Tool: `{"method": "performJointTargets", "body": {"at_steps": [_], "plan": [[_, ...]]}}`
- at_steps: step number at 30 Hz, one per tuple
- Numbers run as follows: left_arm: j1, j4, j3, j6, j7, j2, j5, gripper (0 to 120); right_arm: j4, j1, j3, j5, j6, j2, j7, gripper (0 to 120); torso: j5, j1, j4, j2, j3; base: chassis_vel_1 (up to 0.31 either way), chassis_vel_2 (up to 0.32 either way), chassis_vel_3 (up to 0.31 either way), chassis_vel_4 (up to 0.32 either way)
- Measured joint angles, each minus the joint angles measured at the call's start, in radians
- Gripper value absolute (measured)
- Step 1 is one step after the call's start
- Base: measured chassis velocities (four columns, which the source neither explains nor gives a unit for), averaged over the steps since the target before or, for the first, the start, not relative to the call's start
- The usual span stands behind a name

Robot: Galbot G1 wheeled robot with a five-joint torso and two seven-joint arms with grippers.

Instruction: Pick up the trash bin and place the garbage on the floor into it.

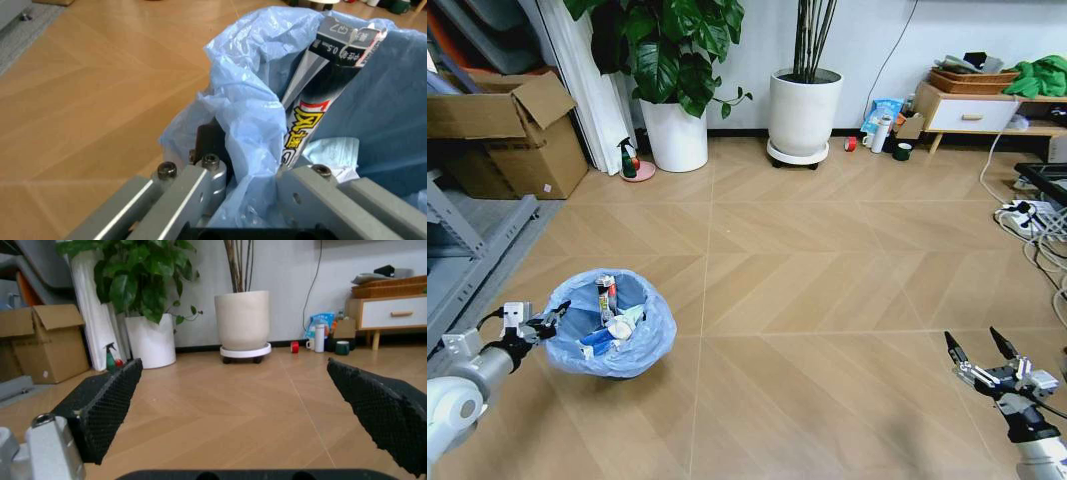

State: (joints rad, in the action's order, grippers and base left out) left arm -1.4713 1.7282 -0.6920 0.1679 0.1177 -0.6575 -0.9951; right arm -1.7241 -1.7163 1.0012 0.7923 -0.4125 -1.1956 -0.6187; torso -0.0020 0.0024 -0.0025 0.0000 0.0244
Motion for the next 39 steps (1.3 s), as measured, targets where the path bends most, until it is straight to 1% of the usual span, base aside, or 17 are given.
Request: {"method": "performJointTargets", "body": {"at_steps": [7, 10, 16, 21, 26, 29, 31, 33, 34, 37, 38, 39], "plan": [[-0.001, 0.001, 0.002, 0.0, -0.001, -0.002, 0.001, 0, 0.002, 0.0, -0.002, 0.006, -0.005, 0.004, -0.005, 100, 0.0, 0.0, -0.0002, 0.0, 0.0, 0.199, -0.214, -0.215, 0.216], [-0.001, 0.001, 0.002, 0.0, -0.001, -0.002, 0.001, 0, 0.003, 0.001, -0.004, 0.013, -0.012, 0.005, -0.009, 100, 0.0003, 0.0, 0.0001, 0.0, 0.0, 0.148, -0.12, -0.129, 0.143], [-0.001, 0.001, 0.0, 0.0, -0.002, 0.0, -0.001, 0, 0.004, 0.005, -0.006, 0.018, -0.013, 0.01, -0.011, 100, 0.0, 0.0, -0.0003, 0.0, 0.0, -0.006, 0.001, 0.013, -0.008], [0.0, 0.0, -0.001, 0.0, -0.003, 0.0, -0.002, 0, 0.006, 0.008, -0.007, 0.021, -0.013, 0.014, -0.013, 100, 0.0002, 0.0, -0.0001, 0.0, 0.0, -0.022, 0.03, 0.021, -0.021], [0.013, -0.017, 0.018, 0.0, -0.003, -0.004, 0.0, 0, 0.011, 0.009, -0.007, 0.023, -0.014, 0.014, -0.015, 100, 0.0001, 0.0, 0.0, 0.0, 0.0, 0.0, 0.0, 0.0, 0.0], [0.066, -0.055, 0.068, 0.0, -0.009, -0.005, -0.007, 0, 0.013, 0.004, -0.007, 0.023, -0.014, 0.014, -0.016, 100, 0.0001, 0.0, 0.0001, 0.0, 0.0, 0.0, 0.0, 0.0, 0.0], [0.076, -0.06, 0.078, 0.001, -0.011, -0.006, -0.01, 0, 0.012, 0.002, -0.007, 0.023, -0.014, 0.013, -0.016, 100, 0.0002, 0.0, 0.0001, 0.0, 0.0, 0.0, 0.0, 0.0, 0.0], [0.134, -0.096, 0.135, 0.001, -0.016, -0.009, -0.013, 0, 0.009, -0.009, -0.003, 0.02, -0.015, 0.01, -0.02, 100, -0.0002, 0.0, -0.0003, 0.0, 0.0, 0.0, 0.0, 0.0, 0.0], [0.134, -0.096, 0.135, 0.001, -0.016, -0.009, -0.013, 0, 0.009, -0.009, -0.003, 0.02, -0.015, 0.01, -0.02, 100, -0.0002, 0.0, -0.0003, 0.0, 0.0, 0.0, 0.0, 0.0, 0.0], [0.198, -0.129, 0.192, 0.001, -0.019, -0.015, -0.012, 0, 0.006, -0.019, 0.003, 0.019, -0.015, 0.006, -0.023, 100, 0.0002, 0.0, -0.0002, 0.0, 0.0, 0.0, 0.0, 0.0, 0.0], [0.235, -0.154, 0.222, 0.0, -0.019, -0.02, -0.011, 0, 0.005, -0.022, 0.007, 0.017, -0.015, 0.003, -0.024, 100, 0.0003, 0.0, -0.0004, 0.0, 0.0, 0.0, 0.0, 0.0, 0.0], [0.235, -0.154, 0.222, 0.0, -0.019, -0.02, -0.011, 0, 0.005, -0.022, 0.007, 0.017, -0.015, 0.003, -0.024, 100, 0.0003, 0.0, -0.0004, 0.0, 0.0, 0.0, 0.0, 0.0, 0.0]]}}
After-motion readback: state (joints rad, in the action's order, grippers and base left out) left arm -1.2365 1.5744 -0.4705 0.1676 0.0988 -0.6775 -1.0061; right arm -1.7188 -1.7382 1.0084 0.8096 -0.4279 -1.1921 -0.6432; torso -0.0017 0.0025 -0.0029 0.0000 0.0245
